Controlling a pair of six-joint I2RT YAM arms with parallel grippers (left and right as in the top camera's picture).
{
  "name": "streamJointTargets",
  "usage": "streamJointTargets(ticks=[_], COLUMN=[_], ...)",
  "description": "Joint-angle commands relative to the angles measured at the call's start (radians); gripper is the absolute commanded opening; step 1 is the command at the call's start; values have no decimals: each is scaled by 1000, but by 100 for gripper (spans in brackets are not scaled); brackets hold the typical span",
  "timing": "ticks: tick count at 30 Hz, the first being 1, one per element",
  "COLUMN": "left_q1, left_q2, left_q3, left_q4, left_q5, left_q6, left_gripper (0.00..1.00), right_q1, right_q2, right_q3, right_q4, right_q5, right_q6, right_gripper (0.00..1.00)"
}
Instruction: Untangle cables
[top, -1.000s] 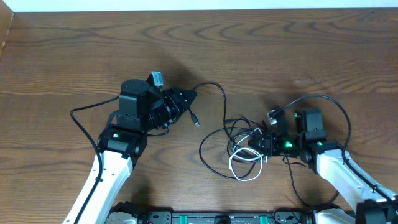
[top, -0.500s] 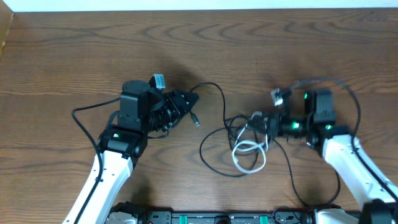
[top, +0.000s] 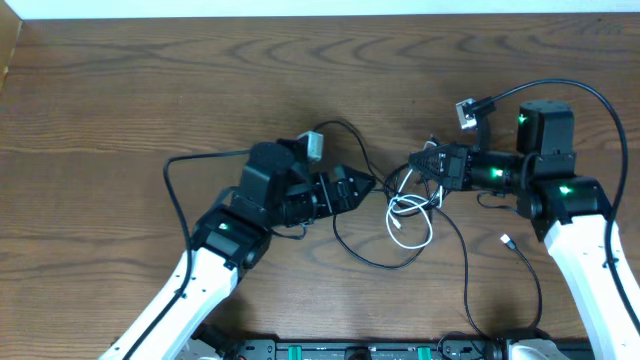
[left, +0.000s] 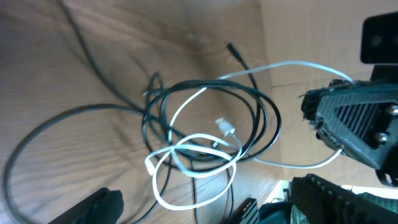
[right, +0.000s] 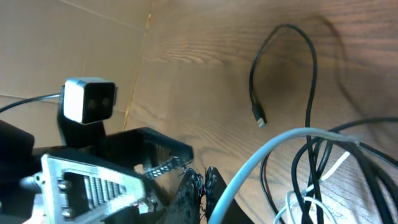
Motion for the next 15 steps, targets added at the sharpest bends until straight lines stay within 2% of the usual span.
streamJointTargets(ticks=[1, 7, 12, 15], left_q1=[-32, -88, -162, -203], left_q2=[60, 263, 378, 424], left_q3=[26, 26, 26, 26], left_q4=[31, 142, 369, 409], left_q5=[-39, -82, -32, -119], left_q6=[21, -92, -99, -100], left_gripper=[92, 93, 92, 92], right_q1=[3, 3, 2, 2], right_q2=[-69, -194, -255, -278], right_q3=[30, 31, 31, 43], right_q4=[0, -5, 0, 3], right_q5=[-10, -17, -19, -18], right_q6=[-8, 14, 48, 62], right_gripper=[1, 2, 2, 1])
